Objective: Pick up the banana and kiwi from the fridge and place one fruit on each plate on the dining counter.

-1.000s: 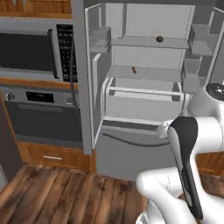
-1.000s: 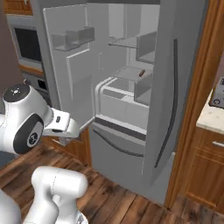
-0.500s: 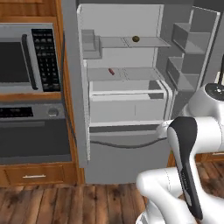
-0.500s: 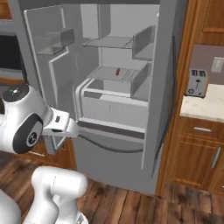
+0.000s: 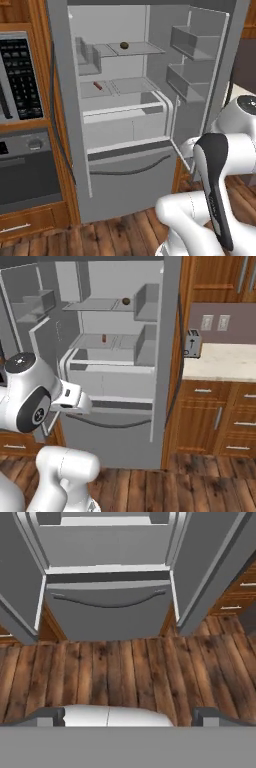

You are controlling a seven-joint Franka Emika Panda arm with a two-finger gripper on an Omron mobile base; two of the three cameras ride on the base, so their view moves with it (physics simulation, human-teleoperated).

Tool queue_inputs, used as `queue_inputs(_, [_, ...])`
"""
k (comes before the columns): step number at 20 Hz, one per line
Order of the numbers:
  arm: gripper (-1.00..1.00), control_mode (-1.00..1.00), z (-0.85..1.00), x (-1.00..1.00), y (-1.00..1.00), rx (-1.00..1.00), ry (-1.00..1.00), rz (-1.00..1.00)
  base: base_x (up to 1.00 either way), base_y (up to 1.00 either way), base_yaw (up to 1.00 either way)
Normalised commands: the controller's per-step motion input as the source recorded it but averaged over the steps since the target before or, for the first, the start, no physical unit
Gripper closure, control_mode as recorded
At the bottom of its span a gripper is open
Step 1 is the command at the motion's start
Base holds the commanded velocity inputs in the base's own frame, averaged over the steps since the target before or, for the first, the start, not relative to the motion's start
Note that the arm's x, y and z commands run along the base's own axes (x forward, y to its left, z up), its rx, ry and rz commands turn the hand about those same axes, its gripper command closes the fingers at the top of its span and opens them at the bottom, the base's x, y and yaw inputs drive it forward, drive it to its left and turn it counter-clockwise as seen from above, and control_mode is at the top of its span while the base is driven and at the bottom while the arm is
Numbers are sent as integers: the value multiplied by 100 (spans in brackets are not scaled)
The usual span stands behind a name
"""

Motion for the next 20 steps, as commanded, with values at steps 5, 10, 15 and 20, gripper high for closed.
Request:
queue_inputs(5, [-100, 100, 0, 0, 0, 0, 0, 0, 62, 25, -2])
queue_inputs(10, [-100, 100, 0, 0, 0, 0, 0, 0, 56, -10, 11])
queue_inputs(15, [-100, 100, 0, 0, 0, 0, 0, 0, 36, -29, 15])
queue_inputs(20, [-100, 100, 0, 0, 0, 0, 0, 0, 39, -53, 12])
